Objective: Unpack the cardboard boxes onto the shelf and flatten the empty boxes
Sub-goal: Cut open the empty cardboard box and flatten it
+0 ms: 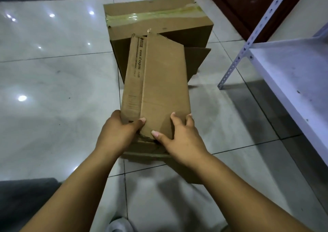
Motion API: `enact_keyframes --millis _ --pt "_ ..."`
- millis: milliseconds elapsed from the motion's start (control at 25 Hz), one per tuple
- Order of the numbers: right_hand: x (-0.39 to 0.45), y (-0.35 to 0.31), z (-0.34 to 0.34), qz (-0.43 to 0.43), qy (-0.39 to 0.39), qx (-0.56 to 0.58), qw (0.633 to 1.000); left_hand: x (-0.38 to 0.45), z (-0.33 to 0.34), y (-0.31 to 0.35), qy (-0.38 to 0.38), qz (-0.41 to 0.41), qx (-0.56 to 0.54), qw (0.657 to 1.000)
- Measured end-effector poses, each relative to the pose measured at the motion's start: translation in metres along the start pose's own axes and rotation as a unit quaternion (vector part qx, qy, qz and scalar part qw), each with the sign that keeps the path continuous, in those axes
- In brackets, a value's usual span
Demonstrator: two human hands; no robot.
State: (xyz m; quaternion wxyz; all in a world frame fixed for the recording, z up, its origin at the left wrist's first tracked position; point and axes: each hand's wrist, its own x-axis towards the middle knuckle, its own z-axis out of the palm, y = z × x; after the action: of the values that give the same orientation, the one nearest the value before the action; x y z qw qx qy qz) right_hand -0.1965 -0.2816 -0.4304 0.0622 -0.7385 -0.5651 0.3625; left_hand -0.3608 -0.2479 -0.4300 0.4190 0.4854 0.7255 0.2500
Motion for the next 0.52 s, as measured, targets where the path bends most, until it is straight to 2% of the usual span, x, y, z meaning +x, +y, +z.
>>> enact_keyframes --millis 240,400,520 --pt "-0.003 0.028 -0.027 0.038 0.007 0.059 0.997 -0.019 0.024 0.020 -0.003 0.082 0.034 0.996" --pt "0.001 0.060 -0.052 0.099 0.024 0.123 0.987 -0.033 0.067 0.030 -0.113 0.152 0.045 0.981" --pt "-0.004 0.081 -0.061 0.109 0.037 0.133 0.984 -0.041 0.098 0.031 -0.177 0.173 0.060 0.967"
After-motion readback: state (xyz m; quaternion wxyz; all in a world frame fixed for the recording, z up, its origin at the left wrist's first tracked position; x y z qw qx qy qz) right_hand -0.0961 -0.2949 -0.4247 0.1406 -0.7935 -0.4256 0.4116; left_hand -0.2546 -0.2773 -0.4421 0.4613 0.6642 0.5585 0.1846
